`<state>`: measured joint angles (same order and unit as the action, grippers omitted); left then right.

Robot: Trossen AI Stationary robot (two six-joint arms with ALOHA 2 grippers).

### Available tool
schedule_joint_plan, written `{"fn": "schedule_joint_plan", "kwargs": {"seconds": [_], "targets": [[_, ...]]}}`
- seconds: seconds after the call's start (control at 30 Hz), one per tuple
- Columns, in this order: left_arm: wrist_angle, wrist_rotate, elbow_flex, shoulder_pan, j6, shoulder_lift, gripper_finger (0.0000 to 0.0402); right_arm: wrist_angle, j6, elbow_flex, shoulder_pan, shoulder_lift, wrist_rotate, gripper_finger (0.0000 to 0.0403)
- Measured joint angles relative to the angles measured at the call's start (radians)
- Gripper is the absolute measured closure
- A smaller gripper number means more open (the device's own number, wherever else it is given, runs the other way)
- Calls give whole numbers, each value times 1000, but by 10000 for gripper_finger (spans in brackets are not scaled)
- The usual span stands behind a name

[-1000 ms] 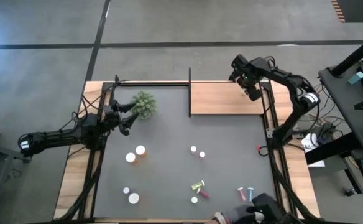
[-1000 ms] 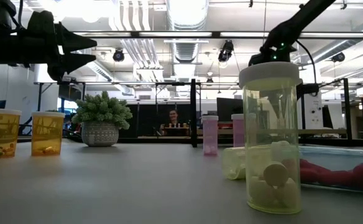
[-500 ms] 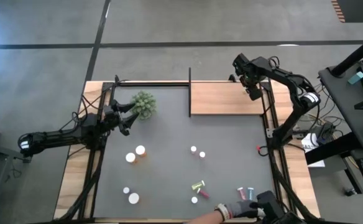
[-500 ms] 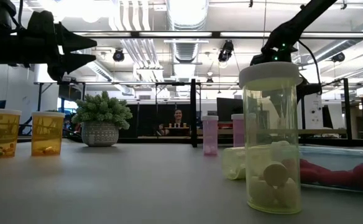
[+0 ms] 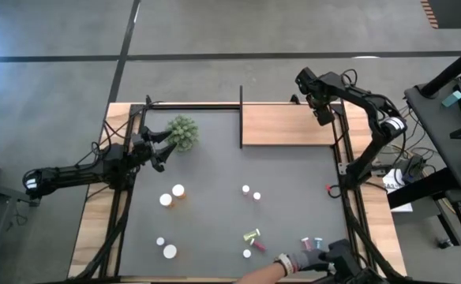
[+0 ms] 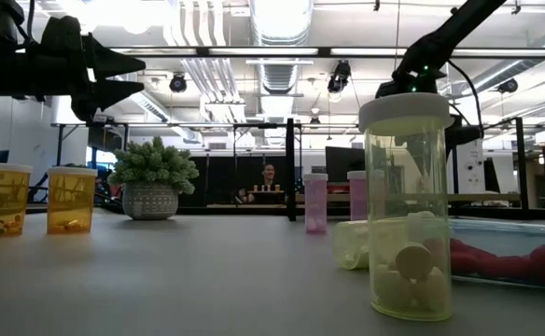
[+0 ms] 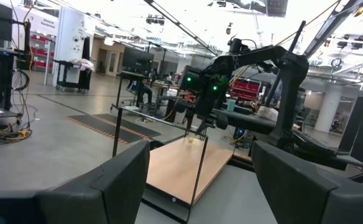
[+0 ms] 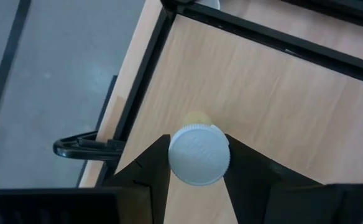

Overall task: Pick and place medicine bottles onto shelf by color
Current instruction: Put the top right yellow pill bottle on the shelf

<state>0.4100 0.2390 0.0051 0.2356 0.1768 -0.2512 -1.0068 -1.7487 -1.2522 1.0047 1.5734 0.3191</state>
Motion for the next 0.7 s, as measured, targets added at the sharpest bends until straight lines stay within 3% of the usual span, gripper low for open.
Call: {"fn": "schedule_joint_plan", "kwargs": {"seconds": [0.7], "targets": [[0,0,0,0,0,0,134,26,11,1,15,63,-3,259]]}}
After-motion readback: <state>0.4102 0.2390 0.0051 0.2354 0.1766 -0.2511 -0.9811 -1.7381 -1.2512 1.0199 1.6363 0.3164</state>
